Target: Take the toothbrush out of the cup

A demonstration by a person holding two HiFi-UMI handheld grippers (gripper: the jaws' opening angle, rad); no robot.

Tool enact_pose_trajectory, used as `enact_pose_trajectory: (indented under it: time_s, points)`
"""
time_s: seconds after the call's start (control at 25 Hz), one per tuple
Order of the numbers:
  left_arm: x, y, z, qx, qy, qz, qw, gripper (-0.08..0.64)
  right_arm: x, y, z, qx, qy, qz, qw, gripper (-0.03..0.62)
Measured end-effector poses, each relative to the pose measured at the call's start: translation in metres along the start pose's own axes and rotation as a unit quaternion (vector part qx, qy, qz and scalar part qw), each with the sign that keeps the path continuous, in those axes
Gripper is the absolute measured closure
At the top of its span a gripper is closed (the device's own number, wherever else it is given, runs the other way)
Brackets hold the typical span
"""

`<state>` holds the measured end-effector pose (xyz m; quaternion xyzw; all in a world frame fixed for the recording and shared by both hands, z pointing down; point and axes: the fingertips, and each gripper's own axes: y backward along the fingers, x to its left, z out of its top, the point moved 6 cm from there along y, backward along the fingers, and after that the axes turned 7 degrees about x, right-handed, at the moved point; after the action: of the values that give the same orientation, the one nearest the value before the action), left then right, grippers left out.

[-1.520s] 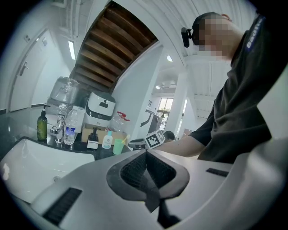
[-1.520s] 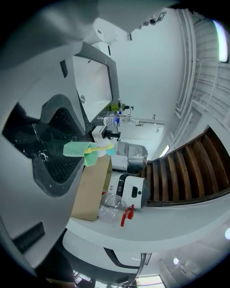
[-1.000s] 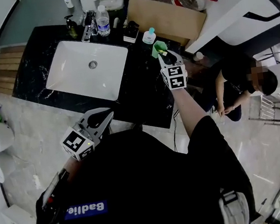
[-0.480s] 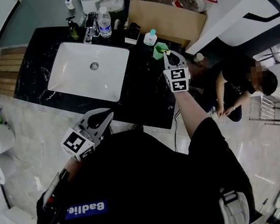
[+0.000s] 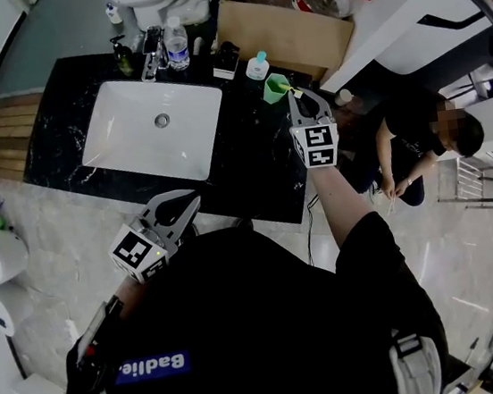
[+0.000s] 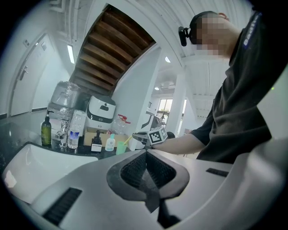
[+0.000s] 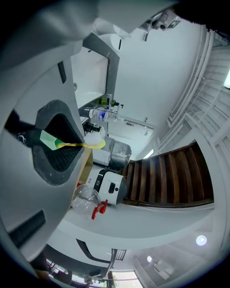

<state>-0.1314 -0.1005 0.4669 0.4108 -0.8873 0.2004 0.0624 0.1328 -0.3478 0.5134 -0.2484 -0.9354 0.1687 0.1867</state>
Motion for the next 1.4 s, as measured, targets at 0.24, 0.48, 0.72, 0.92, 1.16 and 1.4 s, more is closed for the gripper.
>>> enact_pose_trajectory:
  time_s: [0.24, 0.48, 0.72, 0.92, 1.16, 1.4]
  points:
    - [0.0, -0.001, 0.004, 0.0, 0.002, -0.008, 1.0, 0.549, 0.008, 0.025, 0.009, -0.022, -0.012, -0.002, 1.0, 0.563]
    - [0.001, -0.002, 0.008, 0.0, -0.002, -0.019, 0.9998, 0.549, 0.017, 0.047, 0.018, -0.036, -0.015, -0.003, 0.999, 0.563]
    - [0.001, 0.0, 0.011, -0.002, -0.007, -0.032, 0.9995, 0.549, 0.029, 0.064, 0.014, -0.029, -0.017, -0.001, 0.999, 0.563]
    - [0.0, 0.001, 0.011, -0.005, -0.008, -0.04, 0.9991, 0.549, 0.046, 0.077, 0.011, -0.027, -0.023, 0.009, 0.999, 0.563]
    - [0.001, 0.004, 0.008, -0.01, -0.024, -0.05, 0.9984, 0.549, 0.078, 0.096, 0.009, -0.024, -0.036, 0.041, 0.998, 0.563]
    - [0.0, 0.005, 0.006, -0.01, -0.022, -0.059, 0.9979, 0.549, 0.115, 0.119, 0.012, -0.017, -0.052, 0.075, 0.996, 0.563]
